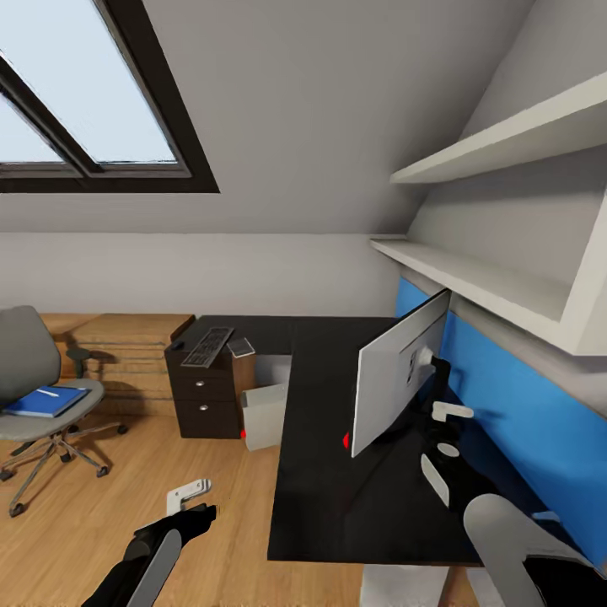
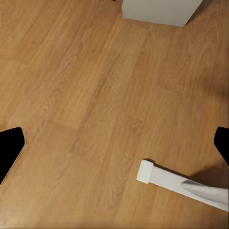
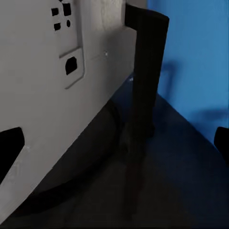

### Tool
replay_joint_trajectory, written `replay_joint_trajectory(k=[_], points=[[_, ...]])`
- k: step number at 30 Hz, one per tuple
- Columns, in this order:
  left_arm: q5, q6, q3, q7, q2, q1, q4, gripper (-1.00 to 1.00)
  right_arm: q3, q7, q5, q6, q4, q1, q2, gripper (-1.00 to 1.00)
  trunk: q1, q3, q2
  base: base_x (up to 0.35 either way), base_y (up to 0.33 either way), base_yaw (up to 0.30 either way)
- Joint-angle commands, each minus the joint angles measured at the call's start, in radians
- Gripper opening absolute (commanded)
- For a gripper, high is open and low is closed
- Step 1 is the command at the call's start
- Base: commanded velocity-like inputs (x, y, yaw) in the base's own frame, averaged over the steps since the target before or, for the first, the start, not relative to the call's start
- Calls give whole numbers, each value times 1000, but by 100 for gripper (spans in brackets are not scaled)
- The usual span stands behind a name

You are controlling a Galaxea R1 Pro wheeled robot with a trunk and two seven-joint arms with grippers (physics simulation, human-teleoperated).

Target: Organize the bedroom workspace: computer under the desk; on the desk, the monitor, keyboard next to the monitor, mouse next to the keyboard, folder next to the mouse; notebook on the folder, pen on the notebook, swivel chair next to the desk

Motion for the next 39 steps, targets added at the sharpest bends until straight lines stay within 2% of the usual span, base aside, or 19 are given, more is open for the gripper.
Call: replay_joint_trajectory(k=[1,8,14,20,23,26,28,39], points=[[10,1,-4,10,1,-1,-1,100,-1,0,-5,-7,-35,15,5,100,0,-2,-1,-151,304,0],[9,1,-5,11,1,-1,0,100,0,-3,-4,-5,-113,55,38,100,0,-2,-1,-132,308,0],[9,1,-5,11,1,-1,0,100,0,-5,-3,-3,-188,97,52,100,0,-2,-1,-49,271,0],[9,1,-5,12,1,-1,1,100,1,-8,-3,30,-341,187,64,100,0,-2,-1,26,178,0],[9,1,-7,12,1,-1,1,100,1,-8,7,61,-415,227,74,100,0,-2,-1,212,133,0],[5,1,-8,12,1,-1,2,100,0,-9,42,79,-474,261,90,100,0,-2,-1,254,187,0],[-4,1,-8,12,1,-1,2,100,0,-9,59,84,-489,271,97,100,0,-2,-1,170,182,0],[-11,1,-9,12,0,-1,3,100,0,-16,69,86,-497,276,101,100,0,-2,-1,24,137,0]])
